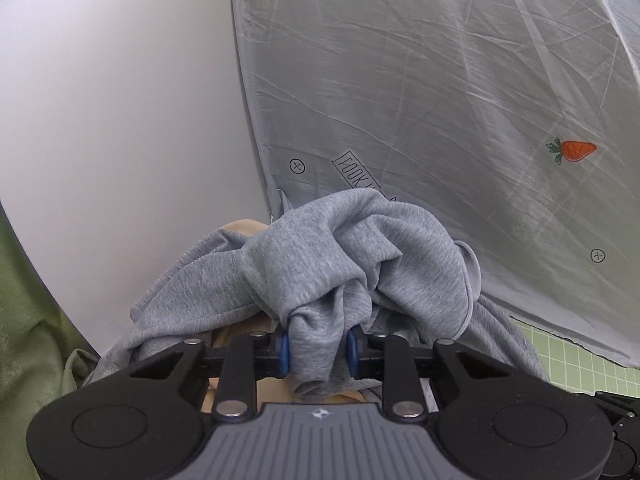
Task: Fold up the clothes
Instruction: 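Grasp the grey sweatpants from the heap with both grippers, then pull the grey sweatpants out of the heap onto the mat with both grippers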
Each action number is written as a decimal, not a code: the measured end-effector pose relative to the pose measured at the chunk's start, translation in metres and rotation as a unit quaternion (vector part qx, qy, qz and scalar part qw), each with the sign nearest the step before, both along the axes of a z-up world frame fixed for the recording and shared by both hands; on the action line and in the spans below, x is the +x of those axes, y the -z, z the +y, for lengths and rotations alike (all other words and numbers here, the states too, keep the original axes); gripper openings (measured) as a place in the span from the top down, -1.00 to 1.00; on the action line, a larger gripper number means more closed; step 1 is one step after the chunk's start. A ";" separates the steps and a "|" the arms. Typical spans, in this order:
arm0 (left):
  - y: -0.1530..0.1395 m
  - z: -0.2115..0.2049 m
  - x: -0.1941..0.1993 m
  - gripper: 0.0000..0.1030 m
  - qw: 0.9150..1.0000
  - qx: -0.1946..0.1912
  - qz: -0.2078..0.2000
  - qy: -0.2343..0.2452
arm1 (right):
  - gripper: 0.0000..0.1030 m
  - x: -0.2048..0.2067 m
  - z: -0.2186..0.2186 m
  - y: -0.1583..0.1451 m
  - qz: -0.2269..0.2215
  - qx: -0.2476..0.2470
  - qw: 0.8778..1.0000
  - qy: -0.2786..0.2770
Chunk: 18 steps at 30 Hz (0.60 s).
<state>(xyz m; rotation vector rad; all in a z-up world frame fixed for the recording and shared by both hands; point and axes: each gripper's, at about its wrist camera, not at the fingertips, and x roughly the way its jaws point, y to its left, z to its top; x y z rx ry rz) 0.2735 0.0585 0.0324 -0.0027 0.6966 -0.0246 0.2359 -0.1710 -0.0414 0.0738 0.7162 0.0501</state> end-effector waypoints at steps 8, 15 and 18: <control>-0.020 -0.044 -0.066 0.59 0.998 -0.009 -0.021 0.063 | 0.96 -0.077 -0.059 -0.029 -0.056 -0.031 0.995 0.074; 0.010 -0.135 -0.149 0.59 0.990 -0.033 0.026 0.134 | 0.96 -0.177 -0.151 -0.033 -0.054 -0.041 0.983 0.168; 0.027 -0.177 -0.187 0.59 0.983 -0.052 0.068 0.160 | 0.96 -0.222 -0.194 -0.022 -0.030 -0.057 0.977 0.203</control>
